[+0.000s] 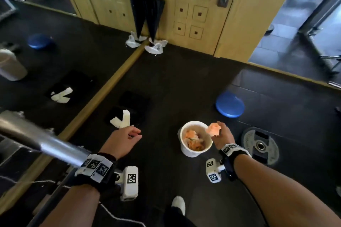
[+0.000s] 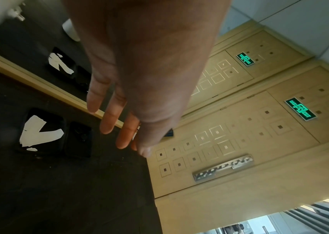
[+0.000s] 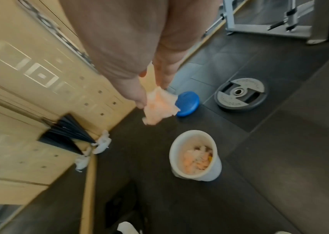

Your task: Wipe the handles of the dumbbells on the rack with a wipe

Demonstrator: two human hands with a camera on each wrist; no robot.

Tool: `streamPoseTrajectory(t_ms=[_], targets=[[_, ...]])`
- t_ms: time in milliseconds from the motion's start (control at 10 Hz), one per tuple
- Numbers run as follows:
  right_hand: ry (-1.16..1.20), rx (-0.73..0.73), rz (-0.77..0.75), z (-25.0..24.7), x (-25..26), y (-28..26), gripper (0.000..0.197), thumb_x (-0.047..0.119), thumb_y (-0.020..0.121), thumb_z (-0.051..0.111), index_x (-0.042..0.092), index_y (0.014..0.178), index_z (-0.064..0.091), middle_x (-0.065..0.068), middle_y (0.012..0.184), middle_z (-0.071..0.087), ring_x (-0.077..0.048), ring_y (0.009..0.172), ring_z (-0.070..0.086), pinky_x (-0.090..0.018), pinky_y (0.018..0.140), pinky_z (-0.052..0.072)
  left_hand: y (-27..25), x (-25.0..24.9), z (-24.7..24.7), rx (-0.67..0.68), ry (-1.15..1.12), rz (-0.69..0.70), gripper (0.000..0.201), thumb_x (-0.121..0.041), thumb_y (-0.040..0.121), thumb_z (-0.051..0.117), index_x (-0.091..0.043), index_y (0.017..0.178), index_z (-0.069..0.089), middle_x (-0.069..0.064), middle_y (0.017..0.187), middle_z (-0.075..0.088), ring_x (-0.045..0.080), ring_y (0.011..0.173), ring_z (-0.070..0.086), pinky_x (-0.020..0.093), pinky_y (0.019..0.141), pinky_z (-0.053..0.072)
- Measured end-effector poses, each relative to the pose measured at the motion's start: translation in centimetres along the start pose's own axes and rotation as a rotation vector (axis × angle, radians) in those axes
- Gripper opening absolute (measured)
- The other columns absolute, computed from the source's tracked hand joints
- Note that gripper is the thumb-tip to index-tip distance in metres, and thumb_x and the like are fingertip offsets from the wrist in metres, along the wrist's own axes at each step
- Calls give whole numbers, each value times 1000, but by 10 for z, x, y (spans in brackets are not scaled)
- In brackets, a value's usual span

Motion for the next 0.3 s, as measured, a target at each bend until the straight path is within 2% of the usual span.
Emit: streamPoseTrajectory(t_ms=[100,200,300], targets=[[-8,87,80,6,-12,19,76,13,86,73,14,152,35,-12,154,41,-28,139,43,-39,115,34,11,-1,3,7,5,-37,22,-29,92,67,-23,112,67,-10,100,70,5,94,64,21,88,47],[39,100,52,5,-20,33,77,5,85,73,15,152,36,-10,159,32,-27,142,39,-38,116,34,20,2,3,26,24,-58,22,-30,91,67,-23,112,68,-11,99,69,4,94,63,19,85,45],[222,0,24,-30,1,38,66,-1,86,71,9,146,43,-13,145,48,-20,116,60,-25,91,49,31,0,-4,13,-1,-60,23,-30,91,67,-24,113,68,-12,100,69,3,95,62,18,84,41]])
Point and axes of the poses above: each hand's wrist, its own y-axis towards the middle knuckle, its own z-axis out of the palm, x = y × z, the point moved 1 cm from there along y, towards the middle knuckle
